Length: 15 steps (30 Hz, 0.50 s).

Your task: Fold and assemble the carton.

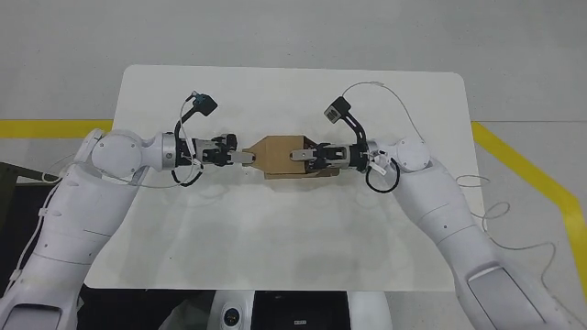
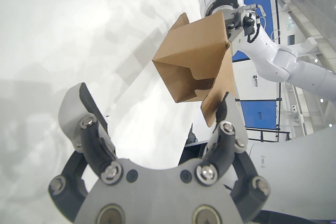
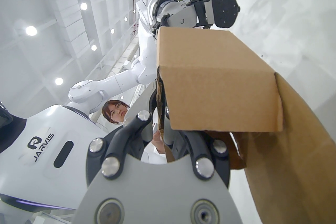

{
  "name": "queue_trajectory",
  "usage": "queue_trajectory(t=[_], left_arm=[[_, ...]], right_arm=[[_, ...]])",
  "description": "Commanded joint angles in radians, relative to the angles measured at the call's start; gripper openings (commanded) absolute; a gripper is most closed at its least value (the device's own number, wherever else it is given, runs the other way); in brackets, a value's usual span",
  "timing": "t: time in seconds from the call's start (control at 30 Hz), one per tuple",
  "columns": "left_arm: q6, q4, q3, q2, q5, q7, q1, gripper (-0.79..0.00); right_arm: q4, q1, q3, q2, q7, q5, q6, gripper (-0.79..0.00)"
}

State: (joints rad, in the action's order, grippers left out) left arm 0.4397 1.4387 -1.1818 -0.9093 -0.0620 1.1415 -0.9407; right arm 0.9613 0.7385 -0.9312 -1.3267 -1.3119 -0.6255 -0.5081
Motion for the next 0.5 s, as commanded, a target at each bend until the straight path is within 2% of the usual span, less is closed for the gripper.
queue_trajectory(t=[0.0, 0.47], left_arm=[[-0.004, -0.003, 0.004, 0.0, 0.003, -0.001, 0.0, 0.0], [-0.01, -0.015, 0.024, -0.003, -0.031, 0.007, 0.01, 0.0]], right_arm=[[0.016, 0.004, -0.003, 0.001, 0.0, -0.009, 0.0, -0.785], [0.094, 0.021, -0.008, 0.007, -0.002, -0.014, 0.002, -0.785]])
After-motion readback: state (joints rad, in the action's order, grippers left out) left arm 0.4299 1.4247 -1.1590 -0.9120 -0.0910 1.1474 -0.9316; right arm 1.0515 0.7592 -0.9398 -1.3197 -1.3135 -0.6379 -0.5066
